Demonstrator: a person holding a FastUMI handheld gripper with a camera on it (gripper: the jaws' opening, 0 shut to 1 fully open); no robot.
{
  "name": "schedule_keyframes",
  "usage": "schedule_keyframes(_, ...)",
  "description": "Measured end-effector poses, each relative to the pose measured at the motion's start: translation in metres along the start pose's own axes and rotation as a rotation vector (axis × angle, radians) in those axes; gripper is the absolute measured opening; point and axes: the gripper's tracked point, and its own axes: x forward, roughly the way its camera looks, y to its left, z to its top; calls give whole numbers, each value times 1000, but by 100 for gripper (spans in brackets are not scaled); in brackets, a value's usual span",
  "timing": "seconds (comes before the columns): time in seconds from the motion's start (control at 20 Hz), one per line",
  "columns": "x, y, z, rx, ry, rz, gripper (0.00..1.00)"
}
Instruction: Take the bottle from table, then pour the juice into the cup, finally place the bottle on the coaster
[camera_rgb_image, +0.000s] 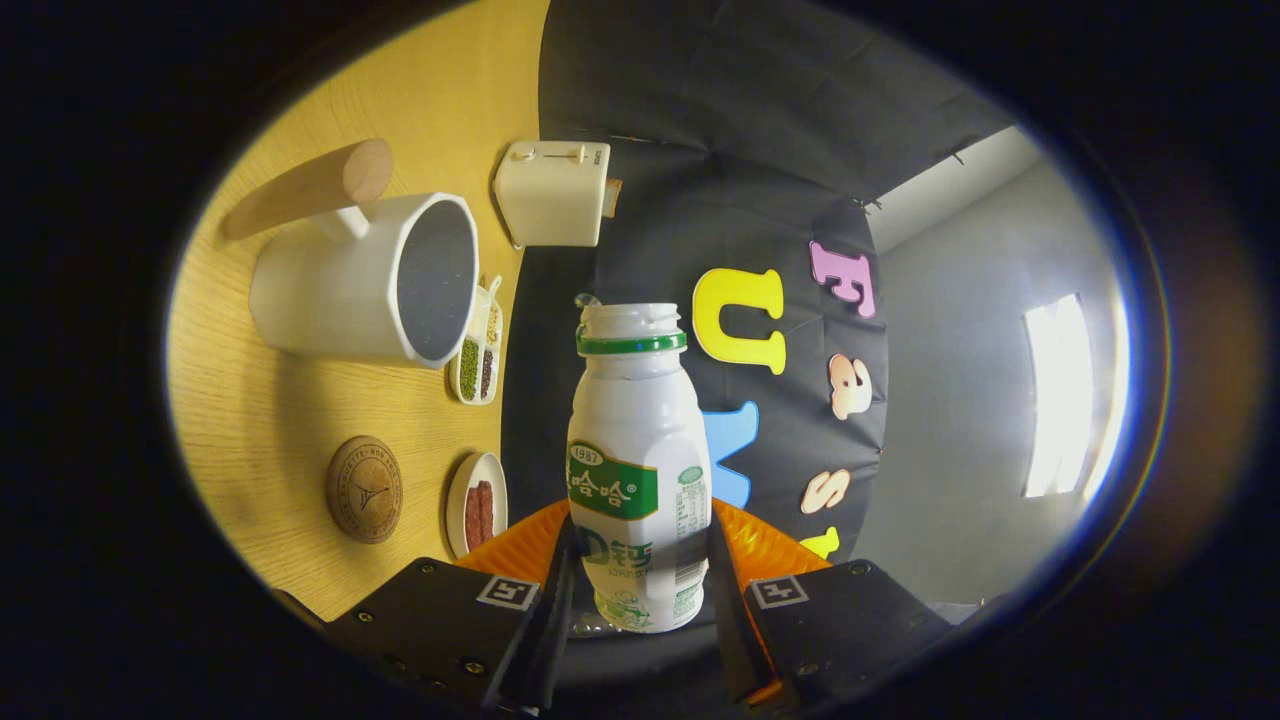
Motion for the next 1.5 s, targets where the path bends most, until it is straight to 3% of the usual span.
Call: schedule_keyframes(1.5,5,-5,5,-85,-22,-13,62)
